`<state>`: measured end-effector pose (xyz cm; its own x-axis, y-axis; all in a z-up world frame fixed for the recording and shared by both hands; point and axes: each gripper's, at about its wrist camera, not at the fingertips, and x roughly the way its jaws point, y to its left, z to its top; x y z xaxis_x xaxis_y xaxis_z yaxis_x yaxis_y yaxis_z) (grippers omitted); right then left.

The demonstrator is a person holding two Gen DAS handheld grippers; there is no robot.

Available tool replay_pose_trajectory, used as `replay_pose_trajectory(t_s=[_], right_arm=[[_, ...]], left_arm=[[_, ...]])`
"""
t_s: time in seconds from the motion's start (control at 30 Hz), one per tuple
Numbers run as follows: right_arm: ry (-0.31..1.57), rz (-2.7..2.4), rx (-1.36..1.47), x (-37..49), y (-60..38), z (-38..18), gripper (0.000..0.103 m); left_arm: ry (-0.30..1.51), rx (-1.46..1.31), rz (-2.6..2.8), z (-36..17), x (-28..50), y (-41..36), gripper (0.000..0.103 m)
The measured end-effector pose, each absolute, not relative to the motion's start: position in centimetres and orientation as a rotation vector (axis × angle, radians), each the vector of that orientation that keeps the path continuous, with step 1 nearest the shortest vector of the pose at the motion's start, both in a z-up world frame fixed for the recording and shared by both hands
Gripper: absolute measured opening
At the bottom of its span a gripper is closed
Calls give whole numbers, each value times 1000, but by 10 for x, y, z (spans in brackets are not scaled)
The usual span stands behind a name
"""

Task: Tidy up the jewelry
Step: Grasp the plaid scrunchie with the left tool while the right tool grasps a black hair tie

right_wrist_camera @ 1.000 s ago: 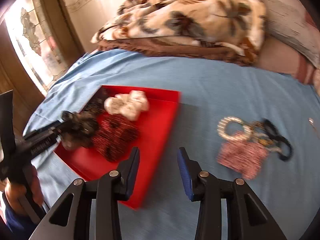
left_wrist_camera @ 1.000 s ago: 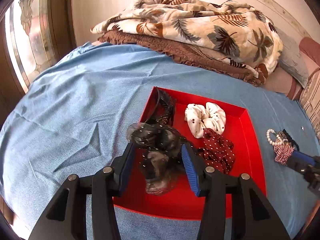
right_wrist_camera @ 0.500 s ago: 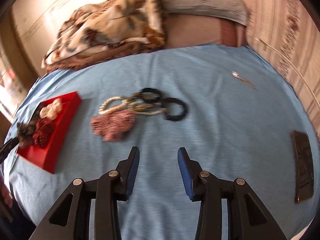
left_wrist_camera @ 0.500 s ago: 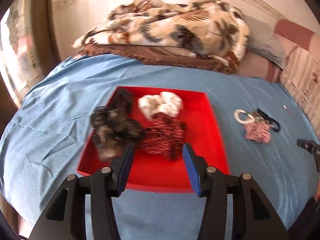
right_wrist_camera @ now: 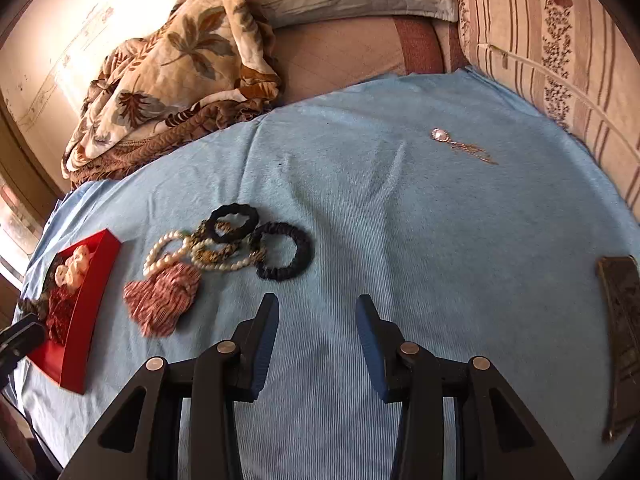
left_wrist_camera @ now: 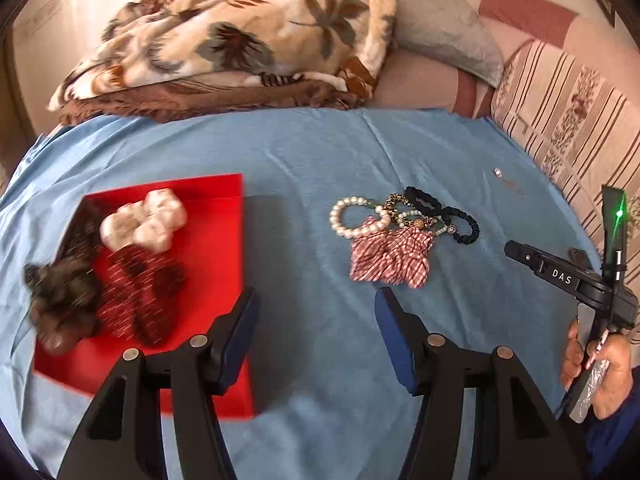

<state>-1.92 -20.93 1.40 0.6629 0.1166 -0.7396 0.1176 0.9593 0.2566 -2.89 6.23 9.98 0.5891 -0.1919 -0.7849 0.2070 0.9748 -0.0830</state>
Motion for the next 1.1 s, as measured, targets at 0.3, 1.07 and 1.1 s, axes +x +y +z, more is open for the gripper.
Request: replay_pose_trajectory(t_s=[0.3, 1.07, 1.1], right_arm=[[866, 26, 273, 14, -215, 0, 43], [868, 25, 153, 48, -196, -13, 40], [869, 21, 152, 48, -196, -13, 39]], left_arm=[[1024, -50, -248, 53, 30, 30, 59], [1050, -64, -238, 24, 55, 7, 59], [1047, -58, -232, 24, 54, 6, 59]])
